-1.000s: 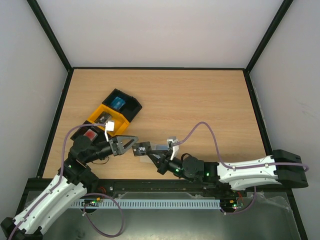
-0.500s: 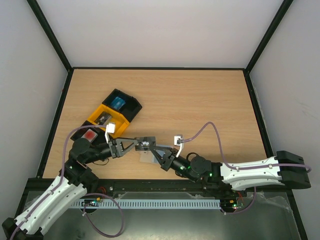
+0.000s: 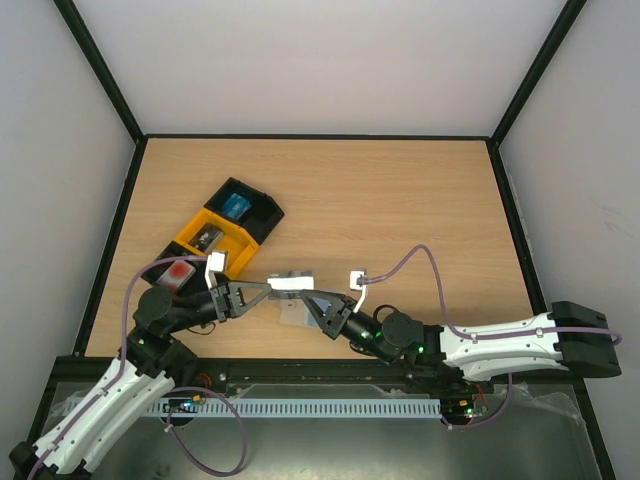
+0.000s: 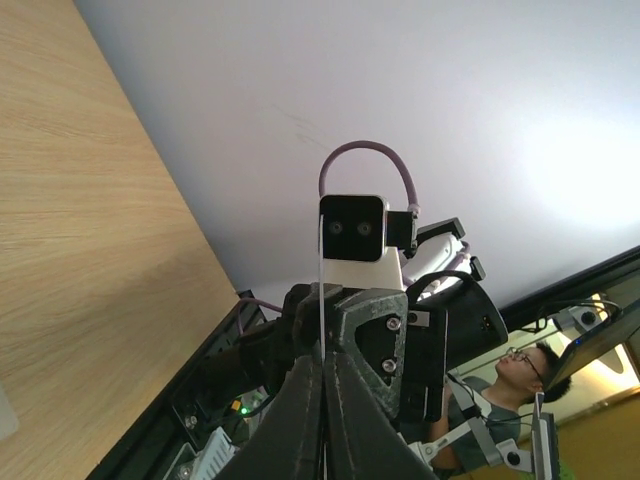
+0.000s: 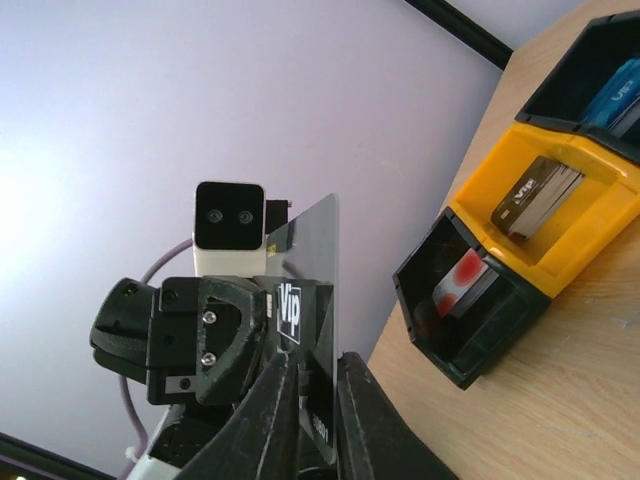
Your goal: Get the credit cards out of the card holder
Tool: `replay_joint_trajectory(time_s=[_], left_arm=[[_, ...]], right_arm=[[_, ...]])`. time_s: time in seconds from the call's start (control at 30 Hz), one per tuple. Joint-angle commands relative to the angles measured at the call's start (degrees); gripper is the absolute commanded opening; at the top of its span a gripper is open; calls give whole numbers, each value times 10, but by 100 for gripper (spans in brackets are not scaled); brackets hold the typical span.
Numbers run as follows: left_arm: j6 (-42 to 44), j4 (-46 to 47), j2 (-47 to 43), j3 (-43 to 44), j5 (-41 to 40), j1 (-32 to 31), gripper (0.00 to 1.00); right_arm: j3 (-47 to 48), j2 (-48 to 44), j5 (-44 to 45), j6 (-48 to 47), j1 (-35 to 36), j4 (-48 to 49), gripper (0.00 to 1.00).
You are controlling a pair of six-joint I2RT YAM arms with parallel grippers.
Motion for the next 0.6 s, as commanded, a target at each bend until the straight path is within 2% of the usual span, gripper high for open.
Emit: replay_joint_trajectory(time_s=[0.0,0.13,0.27,0.47,0.57], left_arm=[[-4,24,8,-1,11,2,3],[13,-10,6,14,-10,3,3],[63,-106,8,49,-55,3,3],[122,-187,46,99,-149,3,3],[137,-209,71,122,-186,4,3]], right_arm=[[-5,-11,33,23,5,-27,16],[-27,-17,43,35,5,-31,35],[-39,-30,51,0,4,-58,68],[-47,-60,46,-24,4,-97,99],[-46,-55,61,-30,5,-130,98]])
